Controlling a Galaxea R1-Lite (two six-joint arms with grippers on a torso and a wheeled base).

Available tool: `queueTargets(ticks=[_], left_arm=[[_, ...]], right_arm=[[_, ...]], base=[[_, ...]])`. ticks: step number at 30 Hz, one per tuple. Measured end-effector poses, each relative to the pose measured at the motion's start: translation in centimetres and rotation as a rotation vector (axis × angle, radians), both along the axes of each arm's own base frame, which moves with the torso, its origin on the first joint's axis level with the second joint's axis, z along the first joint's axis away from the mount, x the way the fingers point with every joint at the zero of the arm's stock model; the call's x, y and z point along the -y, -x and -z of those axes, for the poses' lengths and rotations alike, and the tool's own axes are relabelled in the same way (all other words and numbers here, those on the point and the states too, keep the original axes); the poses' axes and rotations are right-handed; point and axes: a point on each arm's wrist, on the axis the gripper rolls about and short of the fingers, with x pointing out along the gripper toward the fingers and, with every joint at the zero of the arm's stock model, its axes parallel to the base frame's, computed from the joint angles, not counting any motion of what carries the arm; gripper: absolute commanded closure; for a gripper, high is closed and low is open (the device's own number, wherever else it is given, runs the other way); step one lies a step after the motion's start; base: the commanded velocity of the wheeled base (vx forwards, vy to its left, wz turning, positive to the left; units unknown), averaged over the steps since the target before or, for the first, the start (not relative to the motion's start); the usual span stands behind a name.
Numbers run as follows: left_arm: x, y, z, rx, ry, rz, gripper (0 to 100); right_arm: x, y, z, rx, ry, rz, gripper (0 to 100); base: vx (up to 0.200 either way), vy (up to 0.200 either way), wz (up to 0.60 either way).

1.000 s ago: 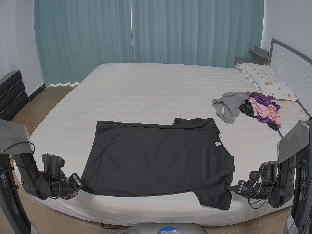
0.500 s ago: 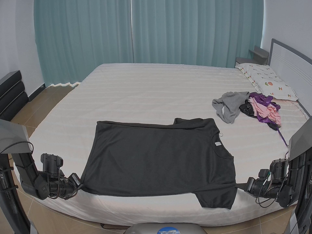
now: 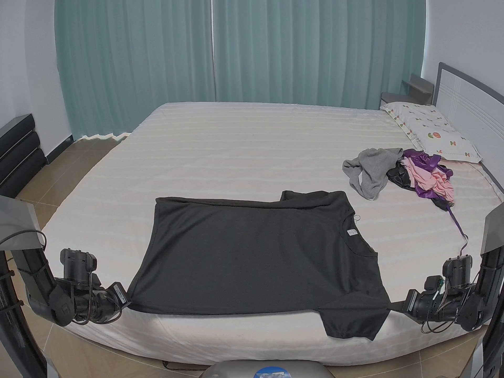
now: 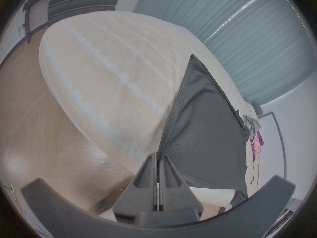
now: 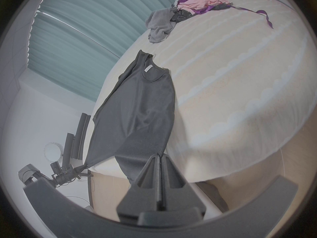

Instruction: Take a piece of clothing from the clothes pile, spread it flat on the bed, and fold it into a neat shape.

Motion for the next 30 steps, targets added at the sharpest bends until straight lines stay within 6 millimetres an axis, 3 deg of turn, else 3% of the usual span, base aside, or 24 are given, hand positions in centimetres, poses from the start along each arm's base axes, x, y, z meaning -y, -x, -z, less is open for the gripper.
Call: queueTargets(ticks=[9, 15, 30], left_arm=[[0.2, 1.4, -0.2, -0.012, -0.051, 0.063, 100], [0.2, 2.8, -0.2, -0.03, -0.103, 0.138, 100], [0.3, 5.4, -0.3, -0.058, -0.201, 0.275, 100]], right_arm=[[0.0, 2.1, -1.5, -0.079, 0.049, -0.052, 100], [0.0, 2.6, -2.6, -0.035, 0.089, -0.084, 100], [0.1, 3.8, -2.8, -0.079, 0.185, -0.142, 100]], base=[[0.0, 0.0, 0.0], [0.0, 0.0, 0.0], [0.0, 0.0, 0.0]])
